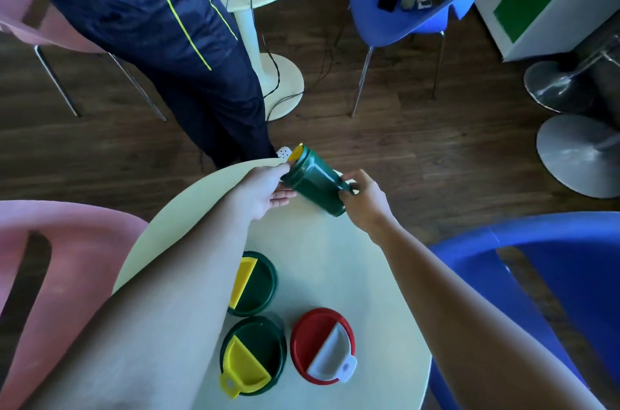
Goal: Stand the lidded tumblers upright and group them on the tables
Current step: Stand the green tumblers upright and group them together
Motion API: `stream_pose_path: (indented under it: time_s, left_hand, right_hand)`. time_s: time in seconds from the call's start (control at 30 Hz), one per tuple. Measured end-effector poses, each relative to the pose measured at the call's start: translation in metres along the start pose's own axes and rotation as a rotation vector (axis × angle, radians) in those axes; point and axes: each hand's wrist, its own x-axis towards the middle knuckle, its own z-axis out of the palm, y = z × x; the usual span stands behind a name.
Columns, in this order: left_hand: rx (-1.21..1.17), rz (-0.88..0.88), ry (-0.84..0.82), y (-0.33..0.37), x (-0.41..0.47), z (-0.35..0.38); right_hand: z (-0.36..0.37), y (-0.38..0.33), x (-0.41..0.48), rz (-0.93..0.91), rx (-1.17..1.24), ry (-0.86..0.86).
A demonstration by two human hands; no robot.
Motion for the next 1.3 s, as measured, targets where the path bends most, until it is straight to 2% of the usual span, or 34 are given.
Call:
stream_pose_path:
  time_s: [0.13,0.2,0.37,0.5,0.67,0.83,1.3]
  left_hand:
    - [0.194,0.114,-0.164,0.003,-0.014,-0.013]
    - [0.303,0.161,-0.194,0.004,-0.020,-0.016]
    - [0.497,0.345,-0.148,0.007,-0.033,-0.019]
    - [0.782,0.399,-0.062,0.003,-0.049,-0.024]
    - [1.027,0.428,-0.058,-0.006,-0.076,-0.027]
    - [1.186,0.474,-0.031,-0.021,-0.085,-0.026]
    - [1.390,0.469,-0.023,-0.045,-0.092,-0.012]
  right_hand:
    - [0.009,0.003,-0.016,0.032,0.153,-0.050]
    - [0.009,0.001,-0.023,0.004,0.230,-0.093]
    - [0.010,0.005,-0.030,-0.010,0.255,-0.204]
    - [0.012,0.012,-0.042,-0.010,0.222,-0.259]
    - [0.008,0.023,-0.070,-0.085,0.111,-0.359]
    - [0.009,0.035,-0.082,-0.132,-0.011,-0.401]
    - [0.010,0.057,-0.099,-0.125,0.008,-0.418]
